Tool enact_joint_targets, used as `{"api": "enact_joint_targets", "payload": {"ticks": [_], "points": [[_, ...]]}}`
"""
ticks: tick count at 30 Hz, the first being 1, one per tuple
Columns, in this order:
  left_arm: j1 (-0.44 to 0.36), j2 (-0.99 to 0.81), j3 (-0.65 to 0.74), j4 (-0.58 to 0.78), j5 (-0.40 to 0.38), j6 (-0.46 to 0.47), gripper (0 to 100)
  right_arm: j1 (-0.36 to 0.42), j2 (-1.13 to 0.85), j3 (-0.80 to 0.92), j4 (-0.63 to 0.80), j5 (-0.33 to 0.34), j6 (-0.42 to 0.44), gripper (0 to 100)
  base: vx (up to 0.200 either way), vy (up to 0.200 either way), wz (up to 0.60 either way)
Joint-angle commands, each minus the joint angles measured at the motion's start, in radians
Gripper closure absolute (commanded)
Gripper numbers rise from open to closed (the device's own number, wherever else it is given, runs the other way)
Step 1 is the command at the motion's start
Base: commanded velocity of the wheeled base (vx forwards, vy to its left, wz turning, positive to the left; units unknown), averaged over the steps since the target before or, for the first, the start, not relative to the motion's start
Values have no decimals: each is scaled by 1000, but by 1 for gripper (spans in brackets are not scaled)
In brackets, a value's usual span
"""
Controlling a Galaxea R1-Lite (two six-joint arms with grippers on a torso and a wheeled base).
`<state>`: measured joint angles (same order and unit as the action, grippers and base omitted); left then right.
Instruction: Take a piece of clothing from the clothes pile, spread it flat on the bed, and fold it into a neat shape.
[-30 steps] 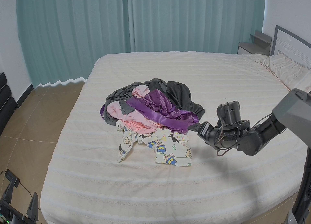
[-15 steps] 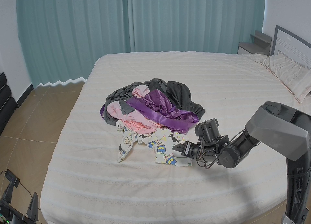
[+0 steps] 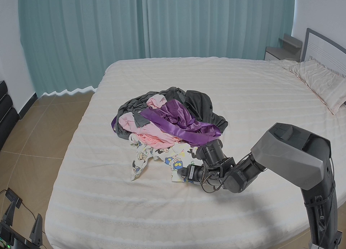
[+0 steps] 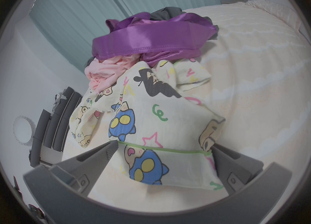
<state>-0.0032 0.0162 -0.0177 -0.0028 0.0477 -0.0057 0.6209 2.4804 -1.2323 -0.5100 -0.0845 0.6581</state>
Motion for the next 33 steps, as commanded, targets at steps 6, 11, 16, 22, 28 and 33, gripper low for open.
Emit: {"api": "enact_joint_targets", "payload": {"ticks": [6,11,16,22,28,33], "points": [[0,-16,18,0,0,0,0,7,31,-27,5,-12,-11,100,0,0,0],[0,-16,18,0,0,0,0,5,-28,22,2,-14,-6,100,0,0,0],[0,-16,18,0,0,0,0,3,-95,102,-4,-12,-3,100,0,0,0],[0,-16,18,0,0,0,0,5,-189,220,-7,-11,0,100,0,0,0],[0,-16,18,0,0,0,0,7,-265,324,-5,-3,-15,100,0,0,0],[0,-16,18,0,0,0,0,-3,-255,327,-7,-3,-11,100,0,0,0]]}}
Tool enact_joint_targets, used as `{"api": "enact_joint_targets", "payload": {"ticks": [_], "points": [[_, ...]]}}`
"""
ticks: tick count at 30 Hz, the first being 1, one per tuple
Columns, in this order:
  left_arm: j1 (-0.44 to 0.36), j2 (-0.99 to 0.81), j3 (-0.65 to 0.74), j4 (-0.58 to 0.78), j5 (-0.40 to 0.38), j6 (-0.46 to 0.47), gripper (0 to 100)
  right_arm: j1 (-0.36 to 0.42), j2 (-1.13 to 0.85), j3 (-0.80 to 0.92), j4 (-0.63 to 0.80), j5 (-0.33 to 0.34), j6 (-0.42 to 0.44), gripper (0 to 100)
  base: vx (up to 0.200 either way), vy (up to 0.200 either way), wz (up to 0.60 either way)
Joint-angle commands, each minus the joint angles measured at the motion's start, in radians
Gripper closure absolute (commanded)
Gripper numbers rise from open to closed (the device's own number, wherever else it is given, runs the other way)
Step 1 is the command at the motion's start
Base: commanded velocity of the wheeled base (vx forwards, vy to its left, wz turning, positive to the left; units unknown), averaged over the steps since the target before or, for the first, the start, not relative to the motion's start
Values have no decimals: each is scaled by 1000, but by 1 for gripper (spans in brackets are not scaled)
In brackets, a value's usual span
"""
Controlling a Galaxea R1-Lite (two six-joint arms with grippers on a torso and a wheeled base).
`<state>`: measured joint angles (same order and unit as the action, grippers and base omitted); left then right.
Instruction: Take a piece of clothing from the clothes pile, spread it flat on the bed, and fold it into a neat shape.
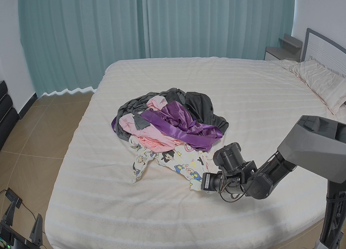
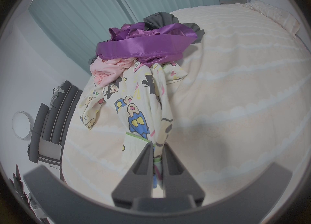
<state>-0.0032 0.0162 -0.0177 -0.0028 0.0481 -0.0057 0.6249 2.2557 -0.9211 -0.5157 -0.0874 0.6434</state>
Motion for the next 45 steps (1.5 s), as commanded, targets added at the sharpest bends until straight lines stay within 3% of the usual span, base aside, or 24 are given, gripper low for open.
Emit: {"api": "enact_joint_targets", "payload": {"ticks": [1,7,15,23,33,38,45], "points": [[0,-16,18,0,-1,0,0,-8,-42,25,0,6,7,100,0,0,0],[0,-16,18,0,-1,0,0,16,-163,180,-6,81,7,100,0,0,0],[0,-16,18,0,1,0,0,27,-487,467,-165,94,25,100,0,0,0],[0,-16,18,0,-1,4,0,67,-826,688,-178,94,47,100,0,0,0],[0,-16,18,-2,-5,13,0,102,-1032,804,-176,94,45,100,0,0,0],[-1,-16,18,-8,-96,92,0,102,-1110,809,-173,91,39,100,0,0,0],[-4,18,-15,-26,-113,76,0,101,-1214,777,-179,115,33,100,0,0,0]]}}
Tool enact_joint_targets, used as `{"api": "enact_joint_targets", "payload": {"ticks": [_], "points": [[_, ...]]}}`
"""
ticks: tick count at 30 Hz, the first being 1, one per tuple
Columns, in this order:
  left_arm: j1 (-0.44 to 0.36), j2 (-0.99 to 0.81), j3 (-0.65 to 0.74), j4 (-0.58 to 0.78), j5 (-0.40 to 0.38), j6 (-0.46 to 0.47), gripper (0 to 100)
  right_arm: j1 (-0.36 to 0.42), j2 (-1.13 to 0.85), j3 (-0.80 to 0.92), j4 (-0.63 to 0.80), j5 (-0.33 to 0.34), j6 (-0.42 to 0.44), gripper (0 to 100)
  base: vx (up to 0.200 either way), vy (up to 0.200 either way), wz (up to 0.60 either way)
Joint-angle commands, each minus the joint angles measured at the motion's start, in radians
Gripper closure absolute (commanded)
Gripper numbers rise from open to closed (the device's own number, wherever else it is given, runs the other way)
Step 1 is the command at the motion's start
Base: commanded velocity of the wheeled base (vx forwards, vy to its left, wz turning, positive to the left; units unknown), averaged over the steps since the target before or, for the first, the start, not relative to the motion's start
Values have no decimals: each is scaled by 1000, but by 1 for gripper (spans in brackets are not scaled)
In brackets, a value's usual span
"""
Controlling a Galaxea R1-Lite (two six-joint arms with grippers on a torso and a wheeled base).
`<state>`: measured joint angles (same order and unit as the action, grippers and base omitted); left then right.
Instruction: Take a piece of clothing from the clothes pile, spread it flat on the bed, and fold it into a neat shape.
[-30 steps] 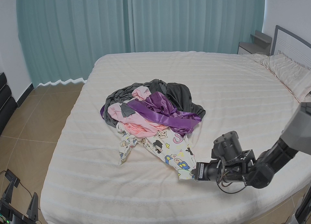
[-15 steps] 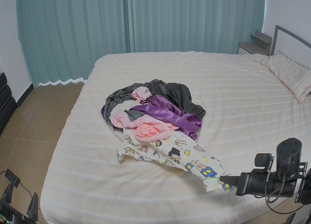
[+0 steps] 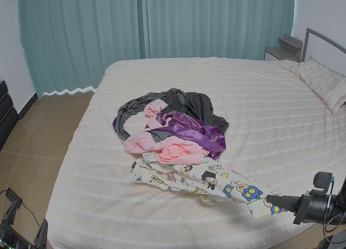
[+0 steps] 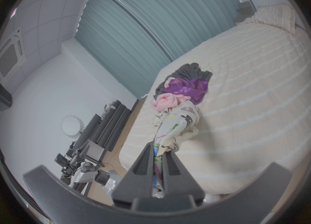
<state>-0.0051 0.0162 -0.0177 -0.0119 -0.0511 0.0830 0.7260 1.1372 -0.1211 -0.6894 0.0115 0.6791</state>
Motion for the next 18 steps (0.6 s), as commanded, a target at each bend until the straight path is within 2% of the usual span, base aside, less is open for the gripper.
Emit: {"api": "enact_joint_targets", "payload": {"ticks": [1,3,4,5,7,8,9,11,14,15,17,18], "points": [[-1,80,-107,-60,-19,-58,0,-2,-108,-29,-6,24,-3,100,0,0,0],[2,274,-275,-175,-27,-196,0,-3,-123,-43,-1,44,-3,100,0,0,0],[4,344,-301,-218,-38,-201,0,-3,-125,-48,-1,51,-3,100,0,0,0],[2,384,-309,-241,-52,-186,0,-3,-125,-49,-2,54,-3,100,0,0,0],[-32,533,-292,-273,-144,-74,0,-3,-122,-60,-6,59,-3,100,0,0,0],[-32,533,-292,-273,-144,-74,0,-3,-122,-60,-6,59,-3,100,0,0,0],[-64,613,-249,-273,-197,-34,0,-3,-122,-69,-6,62,-3,100,0,0,0],[-108,691,-208,-273,-233,-23,0,-5,-120,-80,-6,70,-4,100,0,0,0],[-236,841,-189,-283,-239,-26,0,-7,-123,-114,-4,85,-4,100,0,0,0],[-242,847,-189,-283,-239,-26,0,-7,-123,-115,-4,85,-4,100,0,0,0],[-337,966,-189,-296,-239,-25,0,-7,-119,-146,4,87,-15,100,0,0,0],[-355,990,-189,-304,-239,-23,0,-7,-116,-150,4,87,-20,100,0,0,0]]}}
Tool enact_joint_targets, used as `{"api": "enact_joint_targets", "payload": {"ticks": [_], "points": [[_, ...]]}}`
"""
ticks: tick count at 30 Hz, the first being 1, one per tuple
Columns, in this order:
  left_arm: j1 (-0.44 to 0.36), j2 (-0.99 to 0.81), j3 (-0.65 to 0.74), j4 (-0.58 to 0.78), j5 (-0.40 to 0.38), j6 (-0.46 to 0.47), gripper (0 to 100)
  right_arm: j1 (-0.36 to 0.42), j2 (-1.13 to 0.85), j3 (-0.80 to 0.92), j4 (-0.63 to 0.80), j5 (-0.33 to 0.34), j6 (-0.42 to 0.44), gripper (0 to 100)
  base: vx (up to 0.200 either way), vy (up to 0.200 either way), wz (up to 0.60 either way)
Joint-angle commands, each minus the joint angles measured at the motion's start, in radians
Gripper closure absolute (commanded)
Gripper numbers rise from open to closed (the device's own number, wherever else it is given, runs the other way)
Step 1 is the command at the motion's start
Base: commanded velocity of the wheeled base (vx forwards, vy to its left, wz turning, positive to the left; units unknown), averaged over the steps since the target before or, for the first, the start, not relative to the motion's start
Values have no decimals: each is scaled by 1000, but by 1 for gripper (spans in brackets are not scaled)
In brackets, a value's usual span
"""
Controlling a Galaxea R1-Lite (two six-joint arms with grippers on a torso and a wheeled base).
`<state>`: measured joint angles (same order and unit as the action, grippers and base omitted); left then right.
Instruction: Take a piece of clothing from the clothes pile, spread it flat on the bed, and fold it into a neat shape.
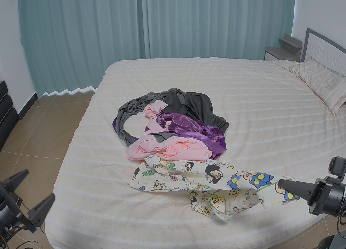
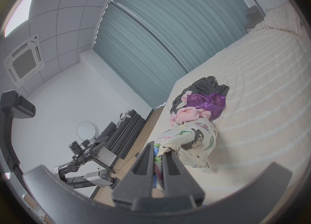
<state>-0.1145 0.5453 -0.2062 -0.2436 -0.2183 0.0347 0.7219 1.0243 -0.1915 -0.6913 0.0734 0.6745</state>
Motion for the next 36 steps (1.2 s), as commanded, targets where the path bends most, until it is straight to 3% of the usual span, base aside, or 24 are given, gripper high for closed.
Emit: {"api": "enact_joint_targets", "payload": {"ticks": [1,4,6,12,15,19,22,36], "points": [[-297,532,-1,-103,-72,33,0,-2,5,-86,7,25,-24,100,0,0,0],[-366,665,-1,-184,-69,34,0,-2,17,-95,7,25,-30,100,0,0,0],[-419,843,8,-325,-42,34,0,-2,20,-95,9,28,-30,100,0,0,0],[-481,1121,50,-579,31,22,0,-4,36,-92,9,40,-30,100,0,0,0],[-490,1190,48,-626,53,22,0,-6,43,-89,9,51,-30,100,0,0,0],[-514,1369,42,-815,191,17,0,-19,74,-91,7,59,-30,100,0,0,0],[-533,1450,33,-879,246,-1,0,-22,85,-91,6,65,-30,100,0,0,0],[-536,1670,-94,-1094,292,-35,0,-56,105,-132,-2,80,-21,100,0,0,0]]}}
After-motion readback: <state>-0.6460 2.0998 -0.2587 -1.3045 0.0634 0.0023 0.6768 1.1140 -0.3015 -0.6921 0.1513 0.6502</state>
